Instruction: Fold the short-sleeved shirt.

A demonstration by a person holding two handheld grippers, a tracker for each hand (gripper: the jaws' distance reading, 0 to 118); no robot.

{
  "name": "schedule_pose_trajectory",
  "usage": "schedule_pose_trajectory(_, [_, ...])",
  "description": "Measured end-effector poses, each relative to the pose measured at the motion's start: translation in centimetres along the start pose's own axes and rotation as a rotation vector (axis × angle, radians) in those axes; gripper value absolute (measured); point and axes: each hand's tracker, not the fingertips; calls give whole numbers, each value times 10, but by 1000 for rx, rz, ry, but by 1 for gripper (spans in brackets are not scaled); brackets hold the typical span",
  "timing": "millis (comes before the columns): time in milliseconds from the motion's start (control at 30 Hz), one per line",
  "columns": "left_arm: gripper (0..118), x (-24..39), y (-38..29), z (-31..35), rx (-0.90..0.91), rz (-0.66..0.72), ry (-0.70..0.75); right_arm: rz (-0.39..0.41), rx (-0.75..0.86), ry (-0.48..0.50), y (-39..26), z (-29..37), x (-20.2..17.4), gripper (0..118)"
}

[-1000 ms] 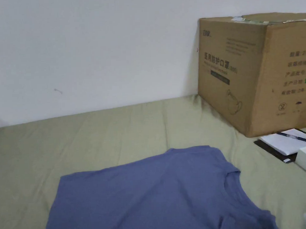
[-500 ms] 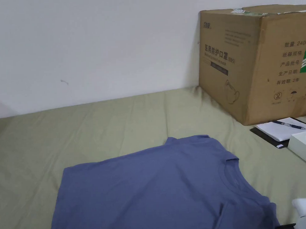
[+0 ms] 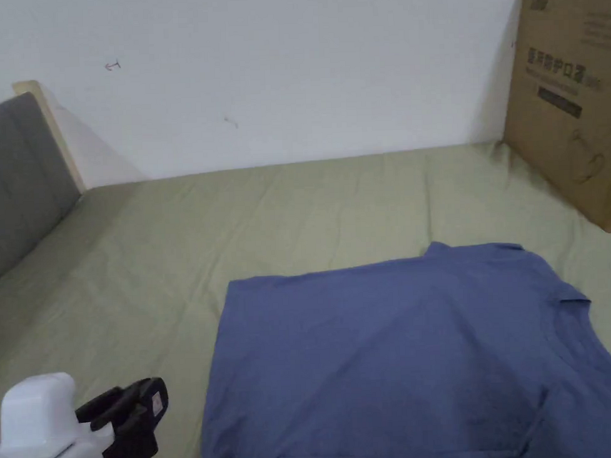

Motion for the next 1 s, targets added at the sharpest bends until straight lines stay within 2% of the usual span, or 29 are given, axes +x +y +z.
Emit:
schedule_pose_trajectory(33, [0, 2, -7, 2, -4, -14, 19, 29, 31, -5, 5, 5, -12, 0])
schedule_pose_trajectory(100, [0, -1, -13, 4, -26, 6, -44, 31, 37, 69, 8, 5, -27, 0])
schedule_pose_trajectory(167, [0, 1, -11, -2, -97, -7, -34, 29, 6, 106, 12, 6, -37, 0])
schedule_pose_trajectory(200, [0, 1, -11, -8, -175, -28, -20, 41, -21, 116, 14, 5, -40, 0])
schedule_pose_trajectory(300, [0, -7, -12, -50, -585, -45, -35, 73, -62, 137, 9, -6, -43, 0])
schedule_pose_trajectory(333, [0, -7, -23, -59, -621, -66, -23, 79, -78, 154, 8, -8, -45, 0])
schedule_pose_trajectory(367, [7, -7, -33, -63, -604, -104, -19, 82, -88, 156, 2, -13, -45, 0])
schedule_pose_trajectory(400, [31, -7, -38, -72, -596, -128, -11, 84, -100, 149, 0, -15, -47, 0])
schedule_pose_trajectory(433, [31, -7, -44, -79, -617, -153, 18, 82, -107, 147, -1, -15, -49, 0])
schedule_pose_trajectory(467, [44, -6, -50, -83, -623, -139, 13, 76, -112, 152, -2, -15, -50, 0])
schedule_pose_trajectory(500, [71, -6, -57, -88, -629, -131, 11, 69, -121, 163, -7, -19, -47, 0])
schedule_pose_trajectory(533, [107, -9, -63, -94, -634, -125, 19, 68, -129, 170, -8, -20, -47, 0])
schedule_pose_trajectory(567, [116, -9, -68, -97, -618, -122, 27, 70, -133, 171, -8, -21, -48, 0])
schedule_pose_trajectory(667, [114, -15, -75, -112, -629, -111, 51, 72, -141, 167, -13, -22, -46, 0])
schedule_pose_trajectory(700, [110, -18, -76, -117, -650, -107, 52, 69, -147, 166, -13, -22, -45, 0])
schedule_pose_trajectory(733, [94, -21, -76, -120, -663, -100, 32, 66, -154, 163, -14, -23, -44, 0])
schedule_pose_trajectory(767, [36, -22, -77, -121, -660, -111, 32, 62, -160, 159, -18, -24, -40, 0])
schedule_pose_trajectory(800, [1, -12, -84, -123, -661, -151, 79, 59, -167, 153, -18, -24, -37, 0])
schedule_pose_trajectory(833, [1, -11, -86, -122, -633, -191, 117, 55, -173, 145, -19, -25, -35, 0])
schedule_pose_trajectory(900, [1, -11, -81, -112, -613, -164, 44, 40, -174, 126, -20, -23, -30, 0])
schedule_pose_trajectory(1000, [1, -6, -79, -95, -494, -209, 52, -40, -135, 85, -19, -18, -8, 0])
